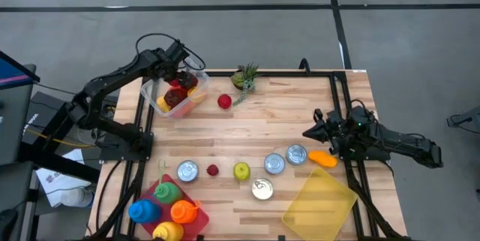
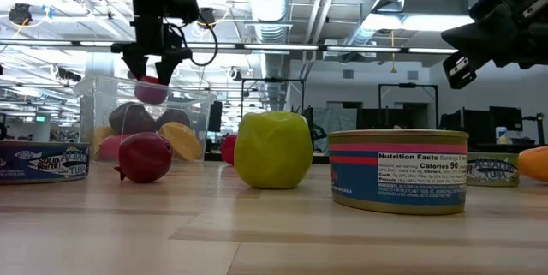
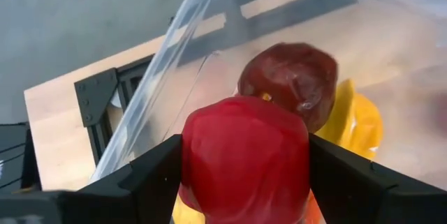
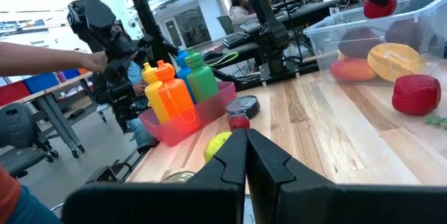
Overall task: Pick & Place Food Item
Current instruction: Put the bottom red apple into the transparent bin, then put the red apple into the transparent bin
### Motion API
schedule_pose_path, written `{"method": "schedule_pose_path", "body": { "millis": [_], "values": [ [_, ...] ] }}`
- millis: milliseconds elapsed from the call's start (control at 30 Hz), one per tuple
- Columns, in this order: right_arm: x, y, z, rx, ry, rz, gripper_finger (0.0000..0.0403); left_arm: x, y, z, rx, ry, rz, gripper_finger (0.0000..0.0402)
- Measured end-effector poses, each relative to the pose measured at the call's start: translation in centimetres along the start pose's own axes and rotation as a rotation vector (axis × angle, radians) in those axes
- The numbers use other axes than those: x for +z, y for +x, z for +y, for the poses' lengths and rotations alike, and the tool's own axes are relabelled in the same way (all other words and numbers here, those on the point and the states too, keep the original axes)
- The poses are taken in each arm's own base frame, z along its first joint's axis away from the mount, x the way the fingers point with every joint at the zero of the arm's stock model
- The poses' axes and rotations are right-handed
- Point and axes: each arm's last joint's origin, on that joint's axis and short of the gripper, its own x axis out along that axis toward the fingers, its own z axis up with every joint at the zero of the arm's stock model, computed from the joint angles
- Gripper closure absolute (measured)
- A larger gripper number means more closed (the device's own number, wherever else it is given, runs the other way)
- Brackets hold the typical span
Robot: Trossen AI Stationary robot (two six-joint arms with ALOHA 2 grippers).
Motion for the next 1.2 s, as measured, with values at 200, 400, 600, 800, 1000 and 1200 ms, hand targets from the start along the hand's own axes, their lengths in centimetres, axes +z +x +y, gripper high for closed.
{"method": "schedule_pose_path", "body": {
  "millis": [200, 400, 600, 800, 1000, 1200],
  "values": [
    [0.0, 0.0, 0.0, 0.0, 0.01, 0.0, 0.0403, 0.0, 0.8, -0.3, 0.026, 0.023, 0.03, 0.0115],
    [0.0, 0.0, 0.0, 0.0, 0.01, 0.0, 0.0403, 0.0, 0.3, 0.0, 0.023, 0.041, 0.014, 0.0074],
    [0.0, 0.0, 0.0, 0.0, 0.01, 0.0, 0.0403, -0.5, -1.7, 0.4, -0.14, 0.02, -0.011, 0.0043],
    [0.0, 0.0, 0.0, 0.0, 0.01, 0.0, 0.0403, -0.5, -5.3, -1.9, -0.456, 0.063, -0.21, 0.0049],
    [0.0, 0.0, 0.0, 0.0, 0.01, 0.0, 0.0403, 0.2, -7.2, -6.7, -0.619, 0.183, -0.399, 0.0052],
    [0.0, 0.0, 0.0, 0.0, 0.011, 0.0, 0.0403, 1.4, -5.6, -11.3, -0.59, 0.336, -0.352, 0.0054]
  ]
}}
